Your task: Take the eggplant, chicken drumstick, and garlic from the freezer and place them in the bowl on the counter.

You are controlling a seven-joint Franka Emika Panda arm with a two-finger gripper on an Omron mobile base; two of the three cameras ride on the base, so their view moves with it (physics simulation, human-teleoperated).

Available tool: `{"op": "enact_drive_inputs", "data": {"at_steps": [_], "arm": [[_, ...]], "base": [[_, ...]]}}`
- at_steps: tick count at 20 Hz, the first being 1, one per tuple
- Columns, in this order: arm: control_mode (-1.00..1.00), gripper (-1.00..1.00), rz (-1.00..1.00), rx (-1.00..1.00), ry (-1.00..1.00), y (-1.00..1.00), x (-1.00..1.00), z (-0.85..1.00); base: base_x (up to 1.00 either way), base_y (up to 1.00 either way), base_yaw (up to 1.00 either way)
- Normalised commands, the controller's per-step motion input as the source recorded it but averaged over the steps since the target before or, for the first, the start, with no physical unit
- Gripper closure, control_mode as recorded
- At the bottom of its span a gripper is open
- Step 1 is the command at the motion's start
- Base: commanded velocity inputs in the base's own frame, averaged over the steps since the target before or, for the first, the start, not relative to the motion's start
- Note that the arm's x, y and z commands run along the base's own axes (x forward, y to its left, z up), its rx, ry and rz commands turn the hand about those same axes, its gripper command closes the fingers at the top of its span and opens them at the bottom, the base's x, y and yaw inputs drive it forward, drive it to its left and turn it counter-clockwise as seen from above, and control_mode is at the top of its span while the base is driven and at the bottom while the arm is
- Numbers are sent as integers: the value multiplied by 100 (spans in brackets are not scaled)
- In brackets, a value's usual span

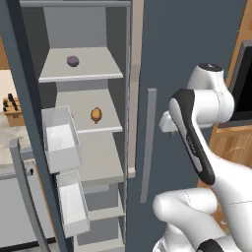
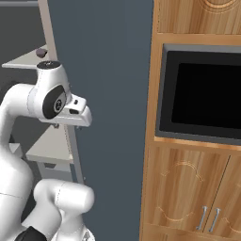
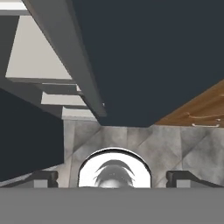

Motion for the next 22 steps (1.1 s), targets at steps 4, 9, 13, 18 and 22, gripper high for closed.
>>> {"op": "enact_drive_inputs", "data": {"at_steps": [4, 9, 13, 18, 22], "arm": [[-100, -100, 0, 0, 0, 0, -36, 0], [-100, -100, 0, 0, 0, 0, -2, 0], [100, -100, 0, 0, 0, 1, 0, 0], [100, -100, 0, 0, 0, 0, 0, 0], [100, -100, 0, 0, 0, 0, 0, 0]], "base": [[0, 0, 0], [0, 0, 0], [1, 24, 2], [12, 39, 2], [36, 0, 0]]}}
